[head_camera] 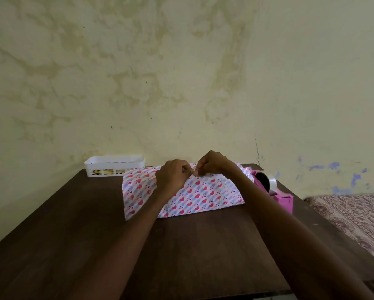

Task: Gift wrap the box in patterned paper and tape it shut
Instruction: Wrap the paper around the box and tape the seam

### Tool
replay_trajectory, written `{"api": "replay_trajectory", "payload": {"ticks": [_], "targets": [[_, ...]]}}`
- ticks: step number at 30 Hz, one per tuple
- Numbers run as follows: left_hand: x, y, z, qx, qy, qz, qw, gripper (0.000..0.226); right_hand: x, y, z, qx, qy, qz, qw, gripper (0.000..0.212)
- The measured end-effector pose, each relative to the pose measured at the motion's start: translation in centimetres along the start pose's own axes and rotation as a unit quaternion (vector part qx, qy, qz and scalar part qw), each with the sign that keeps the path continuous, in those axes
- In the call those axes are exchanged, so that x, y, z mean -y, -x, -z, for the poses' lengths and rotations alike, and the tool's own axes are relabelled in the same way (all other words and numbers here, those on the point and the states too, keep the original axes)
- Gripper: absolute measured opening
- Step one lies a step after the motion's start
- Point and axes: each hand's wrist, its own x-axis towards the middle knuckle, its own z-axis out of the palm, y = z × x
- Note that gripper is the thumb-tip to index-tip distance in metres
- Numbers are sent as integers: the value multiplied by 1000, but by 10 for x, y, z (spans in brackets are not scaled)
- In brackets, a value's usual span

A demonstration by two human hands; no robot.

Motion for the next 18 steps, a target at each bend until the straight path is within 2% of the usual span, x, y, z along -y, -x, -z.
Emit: {"api": "replay_trajectory", "payload": {"ticks": [6,12,18], "targets": [[-2,-4,2,17,-5,5,1000,20,6,-3,-3,-15,62,-24,998,19],[-1,-10,2,39,-7,5,999,20,5,-3,-6,-36,58,-31,997,12],[1,-10,-1,26,-13,10,1000,21,1,-3,-10,-49,28,-20,998,10]]}}
